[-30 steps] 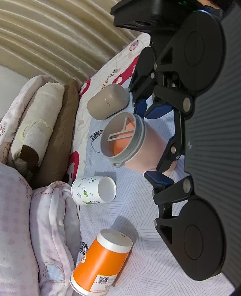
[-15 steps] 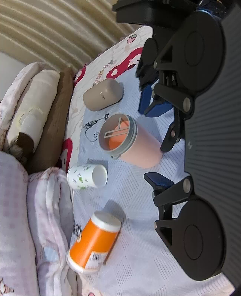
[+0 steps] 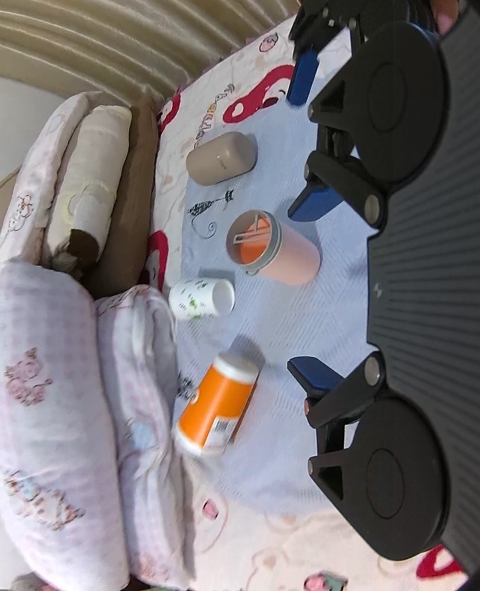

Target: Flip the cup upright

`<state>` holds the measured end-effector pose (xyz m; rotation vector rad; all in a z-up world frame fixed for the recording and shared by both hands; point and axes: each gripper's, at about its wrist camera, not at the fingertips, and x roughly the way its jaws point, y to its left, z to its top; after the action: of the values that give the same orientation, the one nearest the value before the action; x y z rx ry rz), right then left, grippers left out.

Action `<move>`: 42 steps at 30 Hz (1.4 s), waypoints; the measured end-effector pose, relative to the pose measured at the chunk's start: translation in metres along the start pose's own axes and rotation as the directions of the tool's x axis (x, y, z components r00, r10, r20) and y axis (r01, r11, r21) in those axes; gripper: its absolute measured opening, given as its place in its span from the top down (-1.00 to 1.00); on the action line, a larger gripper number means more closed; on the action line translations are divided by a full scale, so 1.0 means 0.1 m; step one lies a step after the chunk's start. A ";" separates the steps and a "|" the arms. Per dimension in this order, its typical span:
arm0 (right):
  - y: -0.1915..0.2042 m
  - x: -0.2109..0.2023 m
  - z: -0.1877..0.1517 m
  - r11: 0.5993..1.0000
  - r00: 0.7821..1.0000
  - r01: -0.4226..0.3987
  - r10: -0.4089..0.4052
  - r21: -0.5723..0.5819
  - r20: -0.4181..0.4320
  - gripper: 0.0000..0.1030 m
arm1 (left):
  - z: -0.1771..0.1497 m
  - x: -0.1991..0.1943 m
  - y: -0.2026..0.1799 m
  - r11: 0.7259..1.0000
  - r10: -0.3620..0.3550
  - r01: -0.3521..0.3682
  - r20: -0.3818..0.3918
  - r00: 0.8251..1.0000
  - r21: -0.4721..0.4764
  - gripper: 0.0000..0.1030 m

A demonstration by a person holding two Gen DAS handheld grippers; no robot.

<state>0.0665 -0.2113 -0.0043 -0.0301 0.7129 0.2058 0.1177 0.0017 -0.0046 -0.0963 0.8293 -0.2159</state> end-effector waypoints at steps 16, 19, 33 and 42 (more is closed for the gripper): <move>-0.06 -1.09 -0.09 0.995 0.993 0.012 -0.023 0.095 0.114 -0.65 | -0.27 -0.95 -0.22 0.991 0.101 -0.101 0.000 0.995 0.088 -0.90; -0.01 -1.25 -0.15 0.994 0.991 0.010 -0.025 0.110 0.135 -0.68 | -0.36 -1.14 -0.24 0.990 0.107 -0.108 0.015 0.994 0.087 -0.91; 0.16 -1.60 -0.33 0.970 0.972 0.178 -0.199 0.166 0.122 -1.00 | -0.69 -1.58 -0.04 0.979 0.196 -0.197 0.007 0.980 0.047 -0.99; 0.25 -1.67 -0.44 0.966 0.973 0.201 -0.215 0.160 0.079 -1.00 | -0.77 -1.65 0.05 0.981 0.195 -0.195 -0.004 0.981 0.005 -0.99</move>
<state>-0.0905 -0.2212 0.0724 0.0492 0.6228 -0.0487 -0.0464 0.0444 0.0616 -0.0095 0.8371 -0.0333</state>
